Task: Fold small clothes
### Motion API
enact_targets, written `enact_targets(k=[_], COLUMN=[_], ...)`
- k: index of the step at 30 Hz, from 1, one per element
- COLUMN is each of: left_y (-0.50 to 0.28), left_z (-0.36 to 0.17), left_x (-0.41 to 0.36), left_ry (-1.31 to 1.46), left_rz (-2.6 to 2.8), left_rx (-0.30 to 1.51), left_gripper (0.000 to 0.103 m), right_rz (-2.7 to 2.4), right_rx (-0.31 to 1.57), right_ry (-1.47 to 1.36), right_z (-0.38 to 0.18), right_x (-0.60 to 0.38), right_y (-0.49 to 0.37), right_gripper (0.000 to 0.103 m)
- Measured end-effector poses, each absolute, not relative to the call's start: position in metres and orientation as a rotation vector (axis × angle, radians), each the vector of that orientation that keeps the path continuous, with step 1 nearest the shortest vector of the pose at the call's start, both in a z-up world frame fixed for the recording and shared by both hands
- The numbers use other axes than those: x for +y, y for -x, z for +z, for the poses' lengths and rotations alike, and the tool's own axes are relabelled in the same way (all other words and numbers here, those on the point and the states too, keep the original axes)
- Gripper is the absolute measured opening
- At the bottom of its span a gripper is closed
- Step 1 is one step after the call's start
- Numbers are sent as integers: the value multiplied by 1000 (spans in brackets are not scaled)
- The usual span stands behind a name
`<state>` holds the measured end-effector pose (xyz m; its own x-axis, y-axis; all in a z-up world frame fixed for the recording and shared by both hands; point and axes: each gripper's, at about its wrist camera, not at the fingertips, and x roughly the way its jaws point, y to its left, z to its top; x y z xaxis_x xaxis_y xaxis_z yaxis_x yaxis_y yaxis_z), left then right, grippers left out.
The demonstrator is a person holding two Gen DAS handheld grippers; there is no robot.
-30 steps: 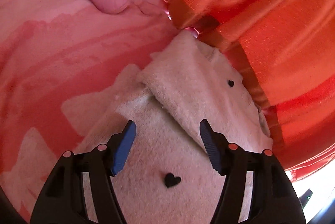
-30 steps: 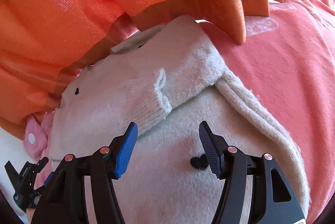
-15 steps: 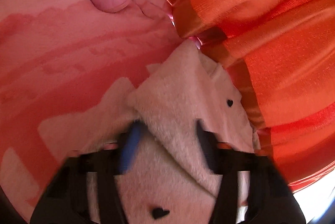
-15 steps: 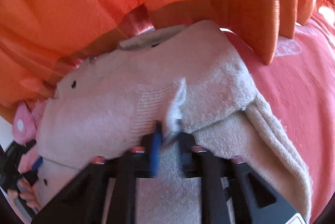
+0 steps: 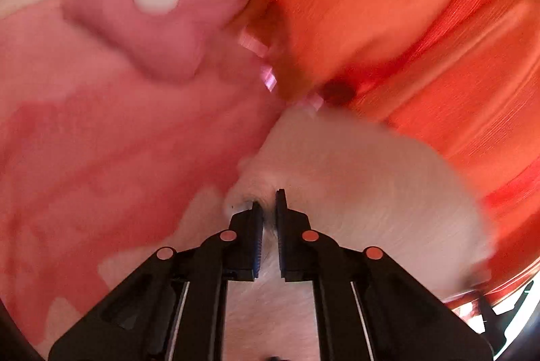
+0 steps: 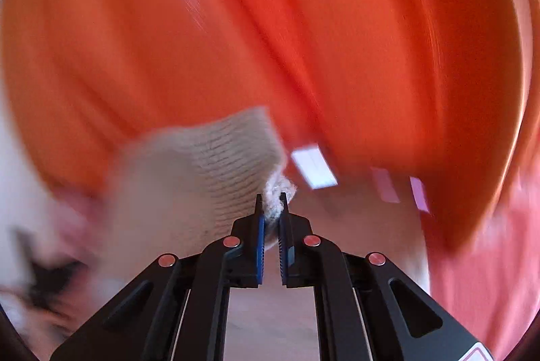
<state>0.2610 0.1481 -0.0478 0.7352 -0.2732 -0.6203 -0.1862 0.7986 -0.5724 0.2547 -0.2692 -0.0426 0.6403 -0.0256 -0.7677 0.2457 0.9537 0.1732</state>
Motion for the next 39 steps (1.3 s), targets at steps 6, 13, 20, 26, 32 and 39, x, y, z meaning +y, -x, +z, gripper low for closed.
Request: enact_targets(k=[6,13,20,26,32,39], left_y=[-265,-268,-217,-115,-53,-39], left_z=[-53,-61,-25,-32,-72,-71], left_x=[134,130,143,183,201,175], left_ry=[587,532,478,433,460,427], left_rz=[-37,-47,-65,-135,-142,-214], left_rx=[775,807,819,949,1067,1076], left_gripper=[6,7,37,69,71,63], right_rz=[-62,-166,-153,-141,17,-22], right_rx=[649,841,843,1057,1190,1192], right_ry=[-346,-364,-398,-444,-556,-716], right_z=[5,-60,13,-26,-60,-64], right_x=[-276,-301,-310,-328,-321,-317], right_y=[-222,-240,-131,10,68,52], right_gripper=[6,6,43,59,60,64])
